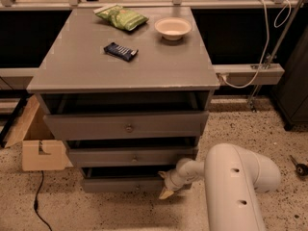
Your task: Open bottom drawer
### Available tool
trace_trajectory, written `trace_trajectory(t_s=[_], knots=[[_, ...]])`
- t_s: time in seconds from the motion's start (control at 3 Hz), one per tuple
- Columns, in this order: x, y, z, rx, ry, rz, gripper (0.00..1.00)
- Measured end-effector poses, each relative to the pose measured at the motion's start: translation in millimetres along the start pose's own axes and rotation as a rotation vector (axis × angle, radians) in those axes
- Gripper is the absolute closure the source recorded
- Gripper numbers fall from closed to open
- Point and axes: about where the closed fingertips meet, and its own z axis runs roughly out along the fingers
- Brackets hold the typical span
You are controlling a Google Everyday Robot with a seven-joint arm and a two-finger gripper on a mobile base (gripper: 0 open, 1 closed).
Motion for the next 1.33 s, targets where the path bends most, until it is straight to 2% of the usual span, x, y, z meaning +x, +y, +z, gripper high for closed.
trace_trajectory(t_s=[0.67, 1.0, 1.33], knots=[[0, 28, -8, -0.008, -0.024, 0.016, 0.79], [0, 28, -9, -0.007, -0.024, 0.016, 1.0], [3, 59, -16, 0.024, -0.071, 0.054, 0.0]])
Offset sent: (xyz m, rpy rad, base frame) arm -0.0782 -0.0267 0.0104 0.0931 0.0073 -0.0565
